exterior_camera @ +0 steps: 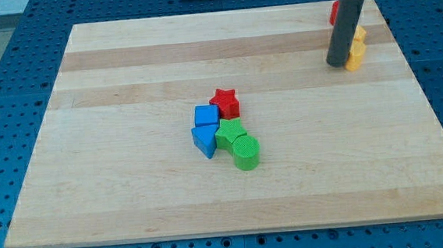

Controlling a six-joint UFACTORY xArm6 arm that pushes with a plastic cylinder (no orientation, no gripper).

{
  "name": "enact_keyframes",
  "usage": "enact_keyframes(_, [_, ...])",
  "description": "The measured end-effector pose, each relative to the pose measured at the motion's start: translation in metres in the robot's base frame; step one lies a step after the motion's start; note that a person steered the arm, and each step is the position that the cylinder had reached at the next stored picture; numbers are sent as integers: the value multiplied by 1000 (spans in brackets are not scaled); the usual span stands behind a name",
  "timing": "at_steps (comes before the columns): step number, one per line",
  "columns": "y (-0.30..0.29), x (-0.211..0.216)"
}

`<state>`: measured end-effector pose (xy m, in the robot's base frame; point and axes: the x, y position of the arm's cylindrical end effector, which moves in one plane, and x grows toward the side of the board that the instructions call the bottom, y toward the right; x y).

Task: Place the arm to the left of the blue cube

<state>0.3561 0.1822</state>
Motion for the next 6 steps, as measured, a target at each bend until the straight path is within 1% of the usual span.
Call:
enact_keyframes(2, [1,2])
enact_keyframes(3, [-11,2])
enact_keyframes(6, [-213,1])
